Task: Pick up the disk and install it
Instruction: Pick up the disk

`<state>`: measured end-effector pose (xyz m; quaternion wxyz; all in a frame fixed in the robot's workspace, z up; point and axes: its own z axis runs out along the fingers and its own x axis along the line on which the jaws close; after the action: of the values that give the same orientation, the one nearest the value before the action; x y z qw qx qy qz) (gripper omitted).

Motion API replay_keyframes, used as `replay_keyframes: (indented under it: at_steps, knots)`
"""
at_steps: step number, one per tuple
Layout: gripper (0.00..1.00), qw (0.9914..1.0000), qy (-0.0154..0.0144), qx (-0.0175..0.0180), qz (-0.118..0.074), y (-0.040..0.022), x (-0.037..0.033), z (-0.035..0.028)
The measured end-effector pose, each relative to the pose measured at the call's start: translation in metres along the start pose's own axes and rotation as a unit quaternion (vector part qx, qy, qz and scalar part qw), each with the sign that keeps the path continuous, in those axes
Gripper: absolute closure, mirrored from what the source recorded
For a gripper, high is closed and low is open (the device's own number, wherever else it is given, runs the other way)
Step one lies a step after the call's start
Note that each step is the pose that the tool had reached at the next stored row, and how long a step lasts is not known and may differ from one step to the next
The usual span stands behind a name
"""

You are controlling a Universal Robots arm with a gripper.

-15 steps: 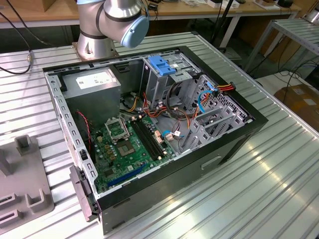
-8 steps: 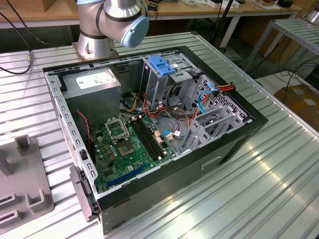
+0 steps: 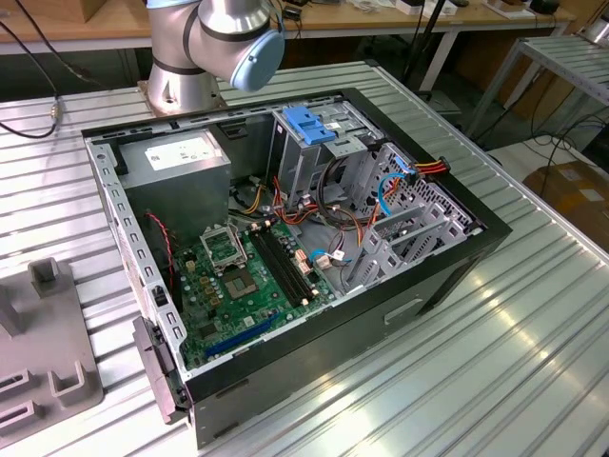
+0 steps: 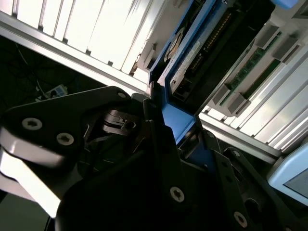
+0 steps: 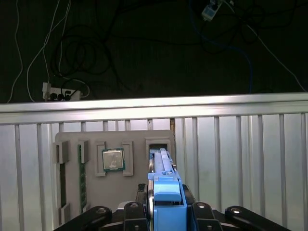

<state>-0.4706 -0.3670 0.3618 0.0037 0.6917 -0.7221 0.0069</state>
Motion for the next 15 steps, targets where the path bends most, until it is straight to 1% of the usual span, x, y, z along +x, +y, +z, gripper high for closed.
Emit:
replay_keyframes:
  at_steps: [4,6,10,15]
  knots:
    - [0.63,0.99999,0.0001,-0.0001,-0.003,0.0,0.0,-0.0003]
    - [0.63,0.99991,0.0,0.0,-0.013,0.0,0.0,-0.0003]
    - [0.63,0.99991,0.0,0.0,-0.013,0.0,0.0,-0.0013]
    - [0.63,0.99991,-0.0001,0.0,-0.013,0.0,0.0001,-0.0043]
